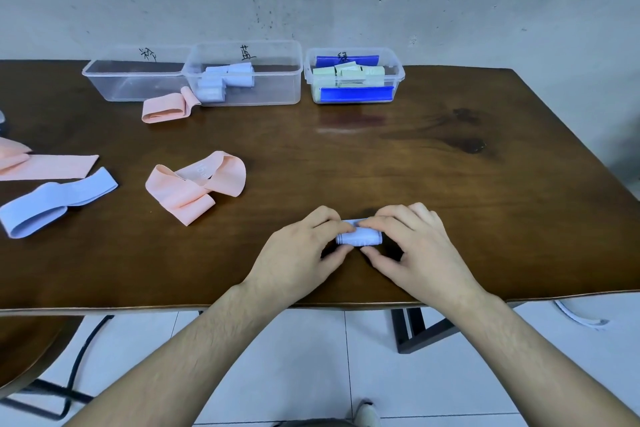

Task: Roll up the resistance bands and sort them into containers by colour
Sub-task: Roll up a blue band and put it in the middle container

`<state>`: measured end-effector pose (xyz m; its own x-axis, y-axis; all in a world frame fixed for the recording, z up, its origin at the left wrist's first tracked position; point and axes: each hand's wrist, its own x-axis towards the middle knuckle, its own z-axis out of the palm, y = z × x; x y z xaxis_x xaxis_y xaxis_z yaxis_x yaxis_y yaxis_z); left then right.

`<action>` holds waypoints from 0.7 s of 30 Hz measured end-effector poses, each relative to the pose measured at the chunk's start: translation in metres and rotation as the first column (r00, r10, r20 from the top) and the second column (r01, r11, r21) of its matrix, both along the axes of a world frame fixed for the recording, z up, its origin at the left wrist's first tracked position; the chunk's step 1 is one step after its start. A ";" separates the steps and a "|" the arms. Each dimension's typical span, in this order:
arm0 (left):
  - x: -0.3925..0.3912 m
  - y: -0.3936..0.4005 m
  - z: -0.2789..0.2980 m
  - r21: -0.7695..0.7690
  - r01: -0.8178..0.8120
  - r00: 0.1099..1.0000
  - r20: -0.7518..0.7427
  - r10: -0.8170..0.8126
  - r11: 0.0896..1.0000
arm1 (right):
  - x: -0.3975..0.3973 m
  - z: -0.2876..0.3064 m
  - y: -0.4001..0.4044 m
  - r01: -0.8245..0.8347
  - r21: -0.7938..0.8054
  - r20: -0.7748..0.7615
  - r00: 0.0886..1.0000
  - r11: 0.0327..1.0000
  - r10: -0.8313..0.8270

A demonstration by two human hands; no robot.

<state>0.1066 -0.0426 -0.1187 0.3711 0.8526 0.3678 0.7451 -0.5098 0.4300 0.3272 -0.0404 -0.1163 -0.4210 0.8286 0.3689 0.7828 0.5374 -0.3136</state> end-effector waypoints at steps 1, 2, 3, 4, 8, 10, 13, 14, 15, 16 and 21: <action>0.000 0.000 0.001 -0.002 -0.006 1.000 -0.014 0.006 1.000 | 0.000 0.000 0.000 0.006 0.005 0.002 1.000 1.000 -0.006; -0.001 0.001 0.001 -0.005 -0.011 1.000 -0.025 0.011 1.000 | 0.000 0.000 0.000 0.010 0.011 0.008 1.000 1.000 -0.010; -0.001 0.001 0.002 -0.008 -0.017 0.999 -0.031 0.016 1.000 | 0.000 0.000 0.000 0.014 0.017 0.016 1.000 1.000 -0.014; -0.001 0.002 0.003 -0.013 -0.024 0.999 -0.031 0.023 1.000 | 0.000 -0.001 0.001 0.019 0.019 0.021 1.000 1.000 -0.020; 0.001 0.002 0.006 -0.023 -0.038 0.999 -0.021 0.038 0.999 | -0.002 0.001 0.007 0.028 0.000 0.021 0.999 1.000 -0.028; 0.002 0.003 0.006 0.005 -0.034 0.999 -0.041 0.034 0.999 | -0.003 0.002 0.010 0.025 -0.015 0.027 0.999 1.000 -0.024; 0.004 0.005 0.005 0.014 -0.037 0.998 -0.055 0.038 0.999 | -0.004 0.004 0.013 0.033 -0.027 0.031 0.999 0.999 -0.032; 0.004 0.006 0.005 0.010 -0.040 0.997 -0.058 0.041 0.999 | -0.004 0.004 0.014 0.035 -0.026 0.037 0.999 0.999 -0.034; 0.003 0.007 0.005 0.008 -0.043 0.997 -0.061 0.044 0.999 | -0.004 0.005 0.014 0.034 -0.028 0.046 0.998 0.999 -0.033; 0.003 0.009 0.005 0.007 -0.046 0.997 -0.066 0.046 0.999 | -0.005 0.005 0.015 0.032 -0.036 0.056 0.998 0.999 -0.030; 0.000 0.014 0.008 -0.016 -0.044 0.994 -0.097 0.042 0.999 | -0.007 0.006 0.020 0.022 -0.069 0.067 0.998 0.997 -0.017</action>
<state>0.1069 -0.0289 -0.1112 0.3671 0.8749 0.3159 0.8047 -0.4691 0.3638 0.3207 -0.0201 -0.1108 -0.4264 0.8594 0.2821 0.8133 0.5007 -0.2964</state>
